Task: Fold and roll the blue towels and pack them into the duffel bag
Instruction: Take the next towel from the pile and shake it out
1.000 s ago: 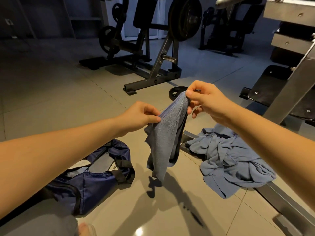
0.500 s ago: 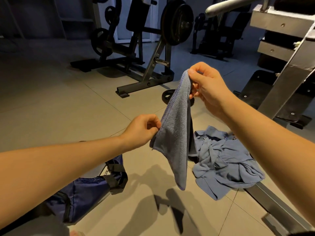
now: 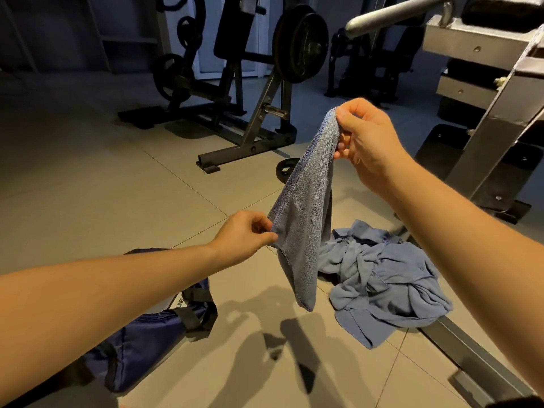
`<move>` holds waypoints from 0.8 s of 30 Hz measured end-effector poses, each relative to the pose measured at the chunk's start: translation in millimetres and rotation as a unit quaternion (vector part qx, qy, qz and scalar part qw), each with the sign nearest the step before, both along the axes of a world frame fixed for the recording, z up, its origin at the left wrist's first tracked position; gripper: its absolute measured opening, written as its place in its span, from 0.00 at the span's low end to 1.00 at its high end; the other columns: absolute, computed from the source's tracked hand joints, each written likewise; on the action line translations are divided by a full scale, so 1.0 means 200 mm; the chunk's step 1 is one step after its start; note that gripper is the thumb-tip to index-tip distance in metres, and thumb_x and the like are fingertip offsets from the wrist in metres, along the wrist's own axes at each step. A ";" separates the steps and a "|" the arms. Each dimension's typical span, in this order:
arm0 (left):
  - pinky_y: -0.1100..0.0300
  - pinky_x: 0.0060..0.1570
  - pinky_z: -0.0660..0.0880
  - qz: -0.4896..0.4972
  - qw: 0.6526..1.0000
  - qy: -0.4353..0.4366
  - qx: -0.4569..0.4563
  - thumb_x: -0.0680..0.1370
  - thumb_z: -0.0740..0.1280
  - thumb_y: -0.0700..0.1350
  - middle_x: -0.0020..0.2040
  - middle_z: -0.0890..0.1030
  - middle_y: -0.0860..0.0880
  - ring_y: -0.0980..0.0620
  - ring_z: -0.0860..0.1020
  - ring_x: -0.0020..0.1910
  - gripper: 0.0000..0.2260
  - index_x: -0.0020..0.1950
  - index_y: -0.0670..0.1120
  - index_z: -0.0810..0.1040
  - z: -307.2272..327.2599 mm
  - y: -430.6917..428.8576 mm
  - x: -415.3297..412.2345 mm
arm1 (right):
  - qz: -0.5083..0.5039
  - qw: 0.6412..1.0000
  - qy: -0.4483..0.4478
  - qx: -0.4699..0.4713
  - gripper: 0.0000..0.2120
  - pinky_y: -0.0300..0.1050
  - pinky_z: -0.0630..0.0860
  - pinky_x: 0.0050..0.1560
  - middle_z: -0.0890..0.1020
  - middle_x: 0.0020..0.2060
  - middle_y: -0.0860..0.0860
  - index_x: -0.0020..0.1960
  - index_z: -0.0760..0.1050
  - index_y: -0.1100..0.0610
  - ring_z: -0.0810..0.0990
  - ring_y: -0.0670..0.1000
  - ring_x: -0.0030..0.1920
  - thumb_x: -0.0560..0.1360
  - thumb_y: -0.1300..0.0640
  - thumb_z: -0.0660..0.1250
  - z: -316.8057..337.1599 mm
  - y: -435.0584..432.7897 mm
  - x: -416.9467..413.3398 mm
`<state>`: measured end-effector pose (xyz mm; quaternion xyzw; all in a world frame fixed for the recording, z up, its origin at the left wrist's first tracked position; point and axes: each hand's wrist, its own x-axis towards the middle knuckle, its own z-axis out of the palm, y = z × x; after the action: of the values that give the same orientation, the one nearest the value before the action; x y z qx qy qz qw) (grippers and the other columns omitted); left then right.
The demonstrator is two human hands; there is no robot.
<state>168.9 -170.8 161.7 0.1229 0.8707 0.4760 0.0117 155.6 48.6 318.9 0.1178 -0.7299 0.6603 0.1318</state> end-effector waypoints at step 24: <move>0.53 0.41 0.76 -0.235 0.951 -0.040 -0.198 0.76 0.71 0.42 0.38 0.83 0.46 0.51 0.76 0.35 0.04 0.43 0.44 0.85 -0.07 0.07 0.12 | 0.055 0.988 -0.083 0.116 0.10 0.38 0.70 0.39 0.76 0.36 0.49 0.44 0.76 0.57 0.73 0.46 0.37 0.82 0.60 0.60 -0.12 0.27 0.01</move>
<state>193.9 -156.8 148.4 0.3002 0.8927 0.2824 0.1821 157.6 101.7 294.4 0.1170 -0.8022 0.5852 0.0205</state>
